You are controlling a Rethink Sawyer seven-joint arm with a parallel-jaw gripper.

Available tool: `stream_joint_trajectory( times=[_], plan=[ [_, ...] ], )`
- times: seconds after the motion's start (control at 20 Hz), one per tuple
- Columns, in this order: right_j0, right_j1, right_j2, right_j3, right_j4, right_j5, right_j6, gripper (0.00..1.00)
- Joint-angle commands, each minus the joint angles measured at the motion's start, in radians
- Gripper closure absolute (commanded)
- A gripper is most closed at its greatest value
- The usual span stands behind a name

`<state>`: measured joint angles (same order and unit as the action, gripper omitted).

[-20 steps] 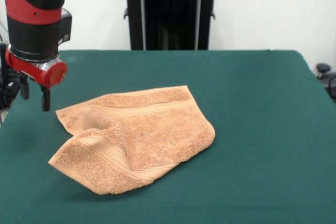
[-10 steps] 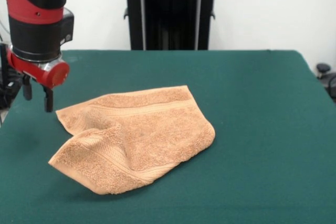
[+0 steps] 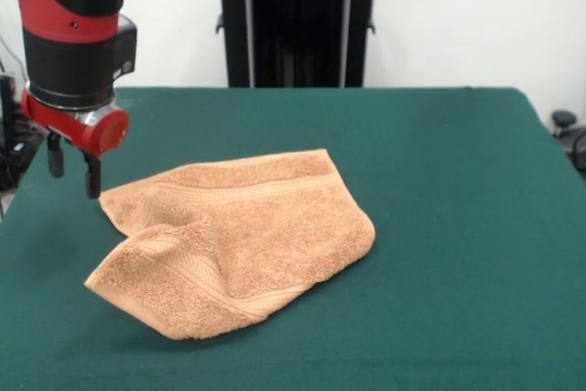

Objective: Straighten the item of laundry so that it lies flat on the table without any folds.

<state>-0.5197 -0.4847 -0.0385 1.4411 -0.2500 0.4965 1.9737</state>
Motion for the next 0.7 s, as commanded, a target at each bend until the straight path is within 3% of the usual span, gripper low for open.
stream_joint_trajectory(
  times=[0.05, 0.7],
  plan=[
    [0.051, 0.063, 0.117, 0.119, 0.045, 0.053, 0.073, 0.00],
    [0.089, 0.097, 0.097, 0.111, 0.066, 0.022, 0.125, 0.00]
  ],
)
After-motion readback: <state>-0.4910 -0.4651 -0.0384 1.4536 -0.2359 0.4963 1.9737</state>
